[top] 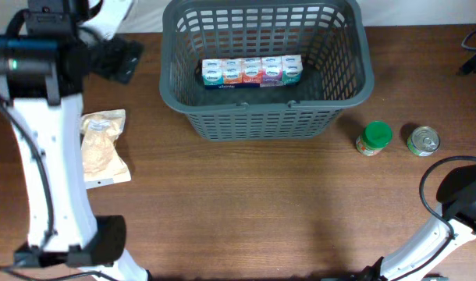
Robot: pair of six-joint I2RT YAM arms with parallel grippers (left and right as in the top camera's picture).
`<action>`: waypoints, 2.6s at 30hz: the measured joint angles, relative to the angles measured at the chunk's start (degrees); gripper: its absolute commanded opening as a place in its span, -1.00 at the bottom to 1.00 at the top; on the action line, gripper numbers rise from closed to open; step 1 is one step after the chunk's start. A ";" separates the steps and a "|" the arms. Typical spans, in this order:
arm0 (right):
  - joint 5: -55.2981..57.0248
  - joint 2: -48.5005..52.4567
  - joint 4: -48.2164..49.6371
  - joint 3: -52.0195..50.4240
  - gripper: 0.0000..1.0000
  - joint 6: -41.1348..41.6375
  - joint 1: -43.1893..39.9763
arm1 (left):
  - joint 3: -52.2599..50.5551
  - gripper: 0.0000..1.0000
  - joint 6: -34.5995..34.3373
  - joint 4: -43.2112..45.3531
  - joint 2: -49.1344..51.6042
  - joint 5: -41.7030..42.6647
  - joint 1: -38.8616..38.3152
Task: Pack container
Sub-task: 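Grasp the tan plastic food bag with the left gripper, then carry the tan bag into the basket and release it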
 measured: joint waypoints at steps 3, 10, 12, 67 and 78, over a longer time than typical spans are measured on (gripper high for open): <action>-0.02 0.00 -0.04 0.00 0.98 0.00 0.00 | -10.56 0.99 -3.19 1.44 0.02 0.15 5.05; 0.15 0.00 0.00 0.00 0.98 0.00 0.00 | -36.74 0.98 -7.67 14.38 1.66 2.49 17.57; 0.13 0.00 0.00 0.00 0.98 -0.02 0.00 | -39.67 0.99 -8.11 16.41 3.08 4.70 20.39; 0.15 0.00 0.00 0.00 0.98 0.00 0.00 | 35.74 -0.97 -4.37 8.26 26.95 15.02 7.48; 0.15 0.00 0.00 0.00 0.98 -0.02 0.00 | 32.96 -0.97 13.55 10.56 25.22 28.59 -10.99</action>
